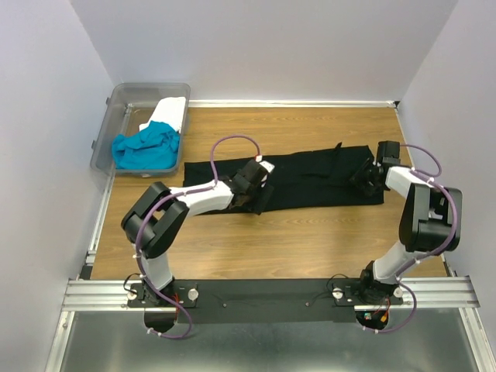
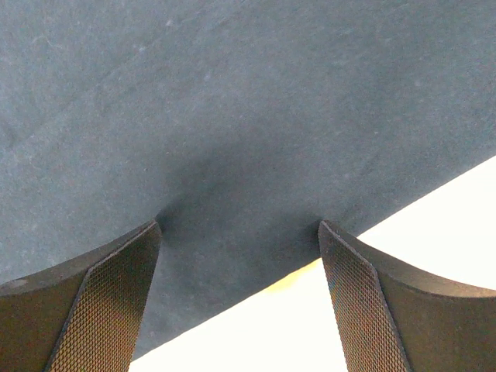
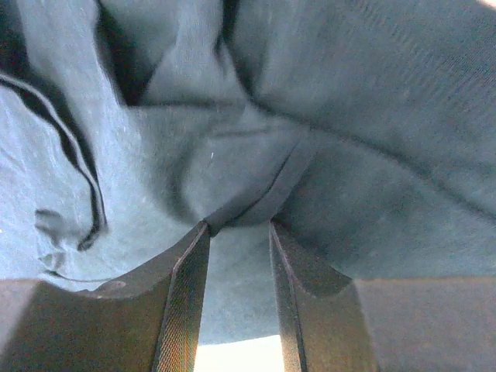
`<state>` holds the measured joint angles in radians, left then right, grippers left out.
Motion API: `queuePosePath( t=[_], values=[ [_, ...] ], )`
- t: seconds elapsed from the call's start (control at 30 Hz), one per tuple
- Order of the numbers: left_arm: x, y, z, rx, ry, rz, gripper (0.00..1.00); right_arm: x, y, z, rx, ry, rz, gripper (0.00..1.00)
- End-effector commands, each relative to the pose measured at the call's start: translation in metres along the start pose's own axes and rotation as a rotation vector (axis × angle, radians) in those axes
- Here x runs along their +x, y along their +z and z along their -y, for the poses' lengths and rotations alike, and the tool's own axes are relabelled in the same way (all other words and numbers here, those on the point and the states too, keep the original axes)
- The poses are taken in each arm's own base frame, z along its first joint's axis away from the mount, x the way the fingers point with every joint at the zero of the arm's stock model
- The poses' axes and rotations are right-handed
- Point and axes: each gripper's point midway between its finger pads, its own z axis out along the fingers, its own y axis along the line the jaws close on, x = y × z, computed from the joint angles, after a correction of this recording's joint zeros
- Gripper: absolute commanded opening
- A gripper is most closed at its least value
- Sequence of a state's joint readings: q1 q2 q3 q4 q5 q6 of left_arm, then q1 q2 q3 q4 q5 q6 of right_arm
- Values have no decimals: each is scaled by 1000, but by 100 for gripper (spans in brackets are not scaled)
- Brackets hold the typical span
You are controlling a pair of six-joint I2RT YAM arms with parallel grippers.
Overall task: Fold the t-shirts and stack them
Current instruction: Fold the tshirt
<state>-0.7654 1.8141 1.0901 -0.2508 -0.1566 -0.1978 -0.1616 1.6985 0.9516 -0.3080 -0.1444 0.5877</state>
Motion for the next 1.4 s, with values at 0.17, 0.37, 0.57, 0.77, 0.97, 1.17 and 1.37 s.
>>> queuePosePath(
  t=[0.17,0.37,0.57,0.77,0.97,1.17,1.37],
  values=[
    [57,-48,14,121,-62,-142,91,39,-35,9,-35,-10,-25,45],
    [-58,-78,15,117,41,204,91,-6,-62,-33,-144,-52,74,45],
    [-160,-77,52,138,250,379,89,-24,-53,-50,-170,-28,60,46],
    [-191,-47,114,297,421,412,83,-38,-52,-60,-187,-32,74,46],
    [-195,-11,162,433,509,399,71,-30,-49,-61,-200,-20,43,46],
    [-185,16,180,459,543,373,67,-24,-48,-56,-192,-16,31,46],
    [-176,31,185,461,560,348,63,-22,-49,-54,-189,-19,30,46]
  ],
)
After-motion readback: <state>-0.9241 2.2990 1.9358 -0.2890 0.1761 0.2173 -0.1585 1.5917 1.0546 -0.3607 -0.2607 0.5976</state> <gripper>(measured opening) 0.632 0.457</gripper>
